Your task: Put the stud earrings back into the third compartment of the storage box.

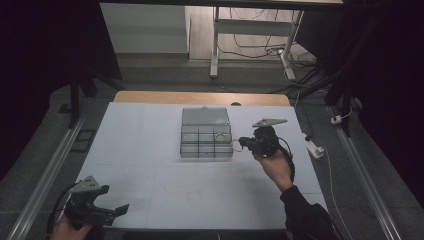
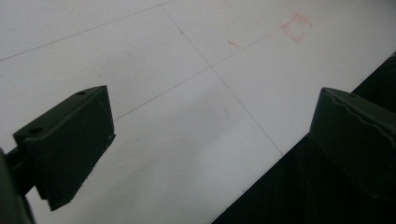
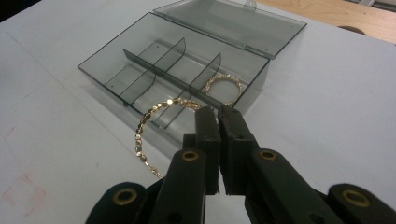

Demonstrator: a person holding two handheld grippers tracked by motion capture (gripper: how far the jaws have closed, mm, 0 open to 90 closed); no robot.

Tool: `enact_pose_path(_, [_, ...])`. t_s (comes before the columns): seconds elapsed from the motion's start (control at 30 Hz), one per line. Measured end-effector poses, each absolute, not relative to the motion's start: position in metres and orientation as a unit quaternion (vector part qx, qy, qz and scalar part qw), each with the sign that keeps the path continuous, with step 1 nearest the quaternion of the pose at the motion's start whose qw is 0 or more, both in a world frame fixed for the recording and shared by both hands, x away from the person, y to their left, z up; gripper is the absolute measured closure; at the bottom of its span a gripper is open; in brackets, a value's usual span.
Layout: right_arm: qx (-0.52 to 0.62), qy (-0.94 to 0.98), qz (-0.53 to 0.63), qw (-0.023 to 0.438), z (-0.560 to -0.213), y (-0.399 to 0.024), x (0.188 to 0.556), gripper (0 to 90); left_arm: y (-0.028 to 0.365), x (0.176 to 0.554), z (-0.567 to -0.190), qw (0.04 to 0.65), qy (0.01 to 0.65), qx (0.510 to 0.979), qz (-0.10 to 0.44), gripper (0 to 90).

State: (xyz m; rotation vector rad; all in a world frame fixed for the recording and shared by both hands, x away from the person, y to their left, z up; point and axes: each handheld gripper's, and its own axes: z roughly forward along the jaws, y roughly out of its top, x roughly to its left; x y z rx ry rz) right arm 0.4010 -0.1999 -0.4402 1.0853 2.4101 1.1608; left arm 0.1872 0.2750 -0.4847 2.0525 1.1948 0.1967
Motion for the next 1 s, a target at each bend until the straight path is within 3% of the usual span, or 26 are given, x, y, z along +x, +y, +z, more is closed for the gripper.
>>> enact_pose_path(1.0, [0.39,0.822,0.385,0.156,-0.457,-0.149,0.471,86.8,0.276,0.188,-0.485,0.372,0.465,0.8,0.073,0.2])
